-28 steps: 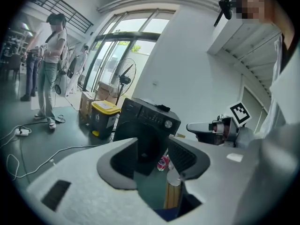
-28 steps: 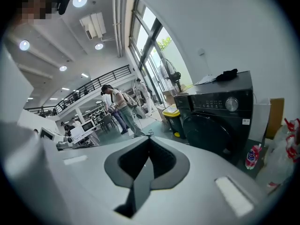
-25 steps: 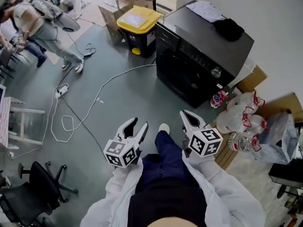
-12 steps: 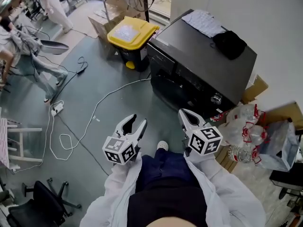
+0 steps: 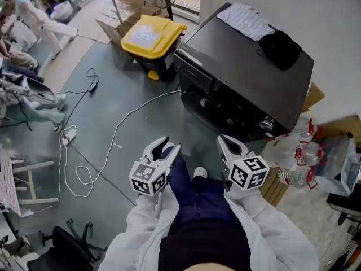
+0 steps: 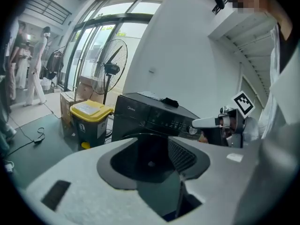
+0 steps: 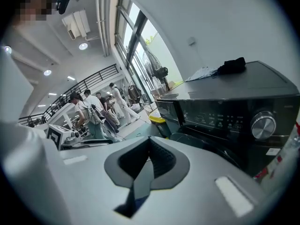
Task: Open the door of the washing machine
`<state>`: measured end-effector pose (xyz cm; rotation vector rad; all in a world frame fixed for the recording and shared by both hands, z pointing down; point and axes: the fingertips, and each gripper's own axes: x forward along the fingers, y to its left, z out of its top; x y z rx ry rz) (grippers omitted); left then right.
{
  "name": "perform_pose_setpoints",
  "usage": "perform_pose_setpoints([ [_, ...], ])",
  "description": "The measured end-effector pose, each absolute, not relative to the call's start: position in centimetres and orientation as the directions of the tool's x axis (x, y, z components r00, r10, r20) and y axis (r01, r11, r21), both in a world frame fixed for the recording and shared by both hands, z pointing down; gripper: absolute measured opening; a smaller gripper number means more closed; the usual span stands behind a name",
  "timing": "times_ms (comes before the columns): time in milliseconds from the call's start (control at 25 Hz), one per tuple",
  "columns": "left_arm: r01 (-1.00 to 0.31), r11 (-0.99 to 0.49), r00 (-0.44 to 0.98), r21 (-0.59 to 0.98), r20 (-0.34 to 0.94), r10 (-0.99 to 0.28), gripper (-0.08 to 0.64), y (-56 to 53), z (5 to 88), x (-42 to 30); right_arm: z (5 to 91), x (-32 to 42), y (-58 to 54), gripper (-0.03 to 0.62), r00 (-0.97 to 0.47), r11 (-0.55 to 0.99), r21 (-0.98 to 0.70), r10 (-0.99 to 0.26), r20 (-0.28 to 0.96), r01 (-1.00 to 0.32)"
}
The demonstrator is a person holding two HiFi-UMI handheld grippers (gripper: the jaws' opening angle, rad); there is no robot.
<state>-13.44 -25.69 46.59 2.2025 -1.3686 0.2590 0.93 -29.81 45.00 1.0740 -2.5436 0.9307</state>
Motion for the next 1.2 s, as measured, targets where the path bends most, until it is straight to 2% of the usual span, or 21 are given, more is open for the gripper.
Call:
perform_pose_setpoints([
  [360,-0.800,-0.483,0.600,0.356,0.464,-0.652,0.193,-37.5,50.6,-19.0,47.3,-4.5,-37.6,0.010,-0.611,0.416,-0.460,-0.644,0.459,-0.784],
  [520,-0.729,-0.598,0.671,0.333,0.517,-0.531,0.193,-43.3,54.8,-20.7,48.9,-6.7,-40.1,0.009,-0.540,0.333,-0.446,-0.674,0.504,-0.831],
  [680,-0.592,-0.752,0.735,0.291,0.577,-0.356,0.192,-47.0,60.0,-20.2,50.8,-7.7,-41.2,0.011,-0.443,0.200,-0.444,-0.706,0.552,-0.873],
  [880,-0.432,-0.886,0.717,0.172,0.661,-0.222,0.193,-50.6,67.4,-17.8,53.9,-7.4,-43.0,0.009,-0.354,0.090,-0.424,-0.716,0.602,-0.901],
  [1200,-0.199,-0.980,0.641,0.017,0.758,-0.117,0.156,-52.3,74.4,-14.8,57.7,-6.7,-42.2,0.011,-0.277,-0.021,-0.410,-0.704,0.653,-0.912],
])
